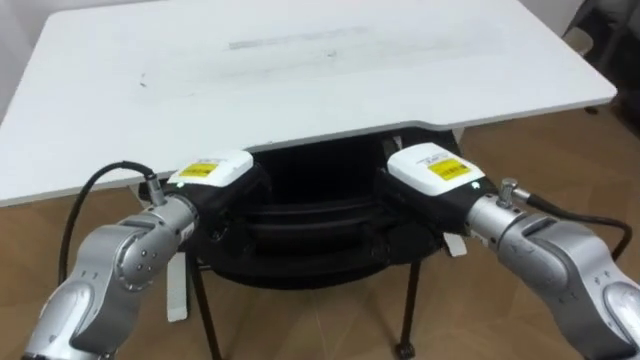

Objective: Push chair

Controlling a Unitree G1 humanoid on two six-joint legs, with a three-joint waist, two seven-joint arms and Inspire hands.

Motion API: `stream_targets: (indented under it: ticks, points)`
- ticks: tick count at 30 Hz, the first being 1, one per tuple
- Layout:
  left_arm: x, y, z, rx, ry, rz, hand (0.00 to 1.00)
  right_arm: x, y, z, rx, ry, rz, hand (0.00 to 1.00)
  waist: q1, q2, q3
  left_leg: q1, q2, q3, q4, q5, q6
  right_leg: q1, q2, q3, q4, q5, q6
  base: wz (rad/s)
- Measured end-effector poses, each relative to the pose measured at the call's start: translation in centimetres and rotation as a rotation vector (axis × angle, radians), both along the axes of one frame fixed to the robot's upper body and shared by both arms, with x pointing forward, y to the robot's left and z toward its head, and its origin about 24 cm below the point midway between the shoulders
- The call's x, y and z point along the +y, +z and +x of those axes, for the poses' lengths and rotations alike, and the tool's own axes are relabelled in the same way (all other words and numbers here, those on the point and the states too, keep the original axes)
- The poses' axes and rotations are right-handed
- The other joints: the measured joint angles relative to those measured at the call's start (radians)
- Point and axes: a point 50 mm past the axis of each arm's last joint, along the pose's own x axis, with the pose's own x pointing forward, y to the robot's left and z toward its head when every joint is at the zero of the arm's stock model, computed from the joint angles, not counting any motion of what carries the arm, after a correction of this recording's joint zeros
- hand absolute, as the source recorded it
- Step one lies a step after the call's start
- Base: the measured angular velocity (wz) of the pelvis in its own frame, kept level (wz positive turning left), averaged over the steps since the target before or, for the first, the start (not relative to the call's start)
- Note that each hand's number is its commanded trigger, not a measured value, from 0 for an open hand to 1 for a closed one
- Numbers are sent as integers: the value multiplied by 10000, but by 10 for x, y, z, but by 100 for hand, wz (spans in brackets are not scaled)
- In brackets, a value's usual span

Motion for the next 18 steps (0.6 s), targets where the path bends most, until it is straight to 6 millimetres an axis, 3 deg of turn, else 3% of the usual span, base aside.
stream_targets:
  ticks: [8,9,10,18]
  points:
    - [1,1,-2,-54,94,52,100,-8,-1,1,15,-464,-98,100,-185,-89,-155,93,-20,120,-375,90,79,251,19,-135,-796,391,87,-3]
    - [1,0,-3,-29,90,58,91,-8,-2,0,48,-476,-101,68,-179,-107,-166,145,-28,123,-430,100,70,292,21,-140,-833,415,91,0]
    - [1,-1,-4,26,75,77,0,-8,-4,-1,120,-497,-101,0,-184,-139,-187,245,-39,121,-502,104,63,427,29,-174,-970,440,92,0]
    - [1,0,-7,86,11,117,0,-14,-2,1,-98,-940,-87,0,-314,-163,-197,568,-105,40,-711,118,37,898,49,-316,-1418,548,118,4]
